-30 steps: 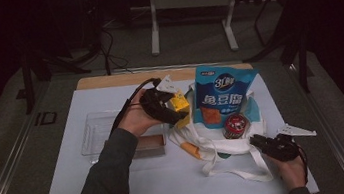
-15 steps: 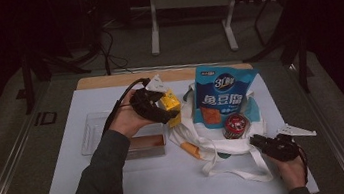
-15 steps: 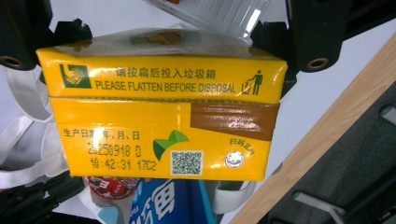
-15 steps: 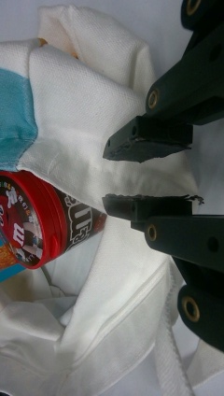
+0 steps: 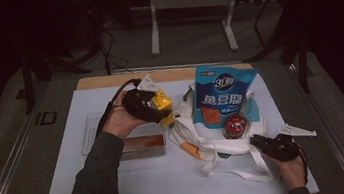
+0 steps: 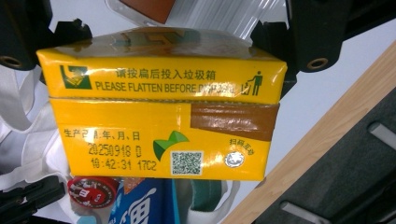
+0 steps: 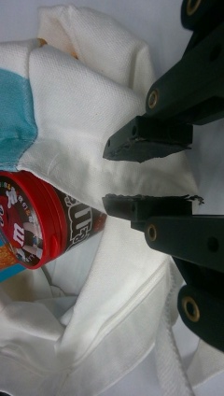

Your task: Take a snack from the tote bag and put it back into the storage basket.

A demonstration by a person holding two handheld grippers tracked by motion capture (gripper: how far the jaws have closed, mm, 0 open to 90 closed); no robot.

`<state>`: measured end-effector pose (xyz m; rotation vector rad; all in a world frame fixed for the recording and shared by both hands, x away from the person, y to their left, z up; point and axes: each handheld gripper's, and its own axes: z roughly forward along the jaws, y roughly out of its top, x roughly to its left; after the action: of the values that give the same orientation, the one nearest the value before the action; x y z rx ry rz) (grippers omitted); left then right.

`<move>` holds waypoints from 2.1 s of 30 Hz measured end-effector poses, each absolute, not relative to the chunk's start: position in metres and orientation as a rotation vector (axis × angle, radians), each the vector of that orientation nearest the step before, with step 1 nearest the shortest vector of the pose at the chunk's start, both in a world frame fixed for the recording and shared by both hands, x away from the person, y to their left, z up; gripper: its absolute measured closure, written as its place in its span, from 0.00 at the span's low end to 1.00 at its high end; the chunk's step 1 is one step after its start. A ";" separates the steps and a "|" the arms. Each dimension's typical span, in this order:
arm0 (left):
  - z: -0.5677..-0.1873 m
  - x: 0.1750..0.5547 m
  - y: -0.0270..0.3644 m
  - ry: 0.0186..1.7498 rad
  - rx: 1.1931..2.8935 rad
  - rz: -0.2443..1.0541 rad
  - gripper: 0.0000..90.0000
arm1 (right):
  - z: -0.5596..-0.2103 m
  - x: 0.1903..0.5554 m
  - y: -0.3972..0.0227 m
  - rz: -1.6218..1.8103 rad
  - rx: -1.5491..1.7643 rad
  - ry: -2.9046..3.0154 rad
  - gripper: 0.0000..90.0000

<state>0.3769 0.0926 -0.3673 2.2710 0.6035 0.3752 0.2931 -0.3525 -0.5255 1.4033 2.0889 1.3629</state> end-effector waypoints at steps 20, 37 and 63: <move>-0.377 0.378 0.122 0.721 2.265 0.396 0.32 | -0.525 0.293 -0.352 1.363 1.405 2.088 0.79; -0.383 0.374 0.150 0.829 2.259 0.441 0.32 | -0.526 0.293 -0.353 1.364 1.407 2.087 0.79; -0.403 0.366 0.182 0.972 2.236 0.507 0.32 | -0.526 0.293 -0.352 1.363 1.407 2.086 0.79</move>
<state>0.3656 0.1823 -0.4028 2.2358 0.9717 0.5074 0.2928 -0.3524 -0.5255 1.4072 2.0860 1.3629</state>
